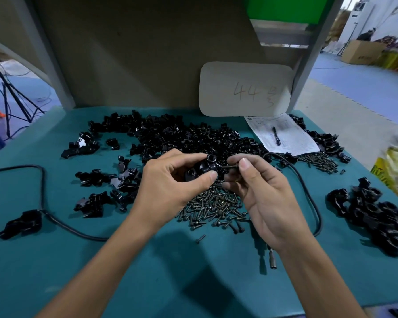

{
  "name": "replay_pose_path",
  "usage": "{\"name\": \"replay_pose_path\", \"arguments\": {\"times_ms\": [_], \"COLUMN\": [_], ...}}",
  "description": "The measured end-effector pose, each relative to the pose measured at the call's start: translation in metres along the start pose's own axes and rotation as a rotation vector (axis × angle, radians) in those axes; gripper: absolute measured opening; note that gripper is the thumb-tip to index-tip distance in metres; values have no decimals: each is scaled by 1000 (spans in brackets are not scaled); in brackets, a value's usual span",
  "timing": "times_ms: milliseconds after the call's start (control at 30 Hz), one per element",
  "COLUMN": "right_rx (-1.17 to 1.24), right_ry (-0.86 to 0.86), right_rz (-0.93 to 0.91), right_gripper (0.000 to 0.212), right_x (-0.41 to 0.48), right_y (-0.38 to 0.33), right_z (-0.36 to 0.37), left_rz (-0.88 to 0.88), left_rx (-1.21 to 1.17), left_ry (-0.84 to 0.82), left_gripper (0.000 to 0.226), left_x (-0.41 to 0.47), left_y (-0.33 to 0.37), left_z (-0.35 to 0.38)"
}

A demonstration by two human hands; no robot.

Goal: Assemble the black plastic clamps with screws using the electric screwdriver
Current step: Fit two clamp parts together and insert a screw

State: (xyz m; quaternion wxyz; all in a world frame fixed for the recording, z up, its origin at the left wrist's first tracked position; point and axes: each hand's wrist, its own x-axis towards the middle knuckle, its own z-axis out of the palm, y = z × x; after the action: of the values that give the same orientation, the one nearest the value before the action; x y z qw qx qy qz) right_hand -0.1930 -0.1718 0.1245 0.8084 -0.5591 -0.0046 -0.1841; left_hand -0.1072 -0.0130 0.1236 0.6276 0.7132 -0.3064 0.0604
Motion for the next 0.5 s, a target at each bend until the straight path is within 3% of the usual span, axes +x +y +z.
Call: {"name": "replay_pose_path", "arguments": {"times_ms": [333,500], "right_rx": [-17,-160], "right_ry": [-77,-32], "right_rz": [103,95], "right_gripper": [23,12], "right_x": [6,9], "right_y": [1,1], "right_z": [1,-3], "left_rz": [-32,-31], "left_rx": [-17,14], "left_ry": [-31,-76], "left_gripper": [34,31], "left_x": [-3,-4], "left_y": [0,1], "left_z": [-1,-4]}}
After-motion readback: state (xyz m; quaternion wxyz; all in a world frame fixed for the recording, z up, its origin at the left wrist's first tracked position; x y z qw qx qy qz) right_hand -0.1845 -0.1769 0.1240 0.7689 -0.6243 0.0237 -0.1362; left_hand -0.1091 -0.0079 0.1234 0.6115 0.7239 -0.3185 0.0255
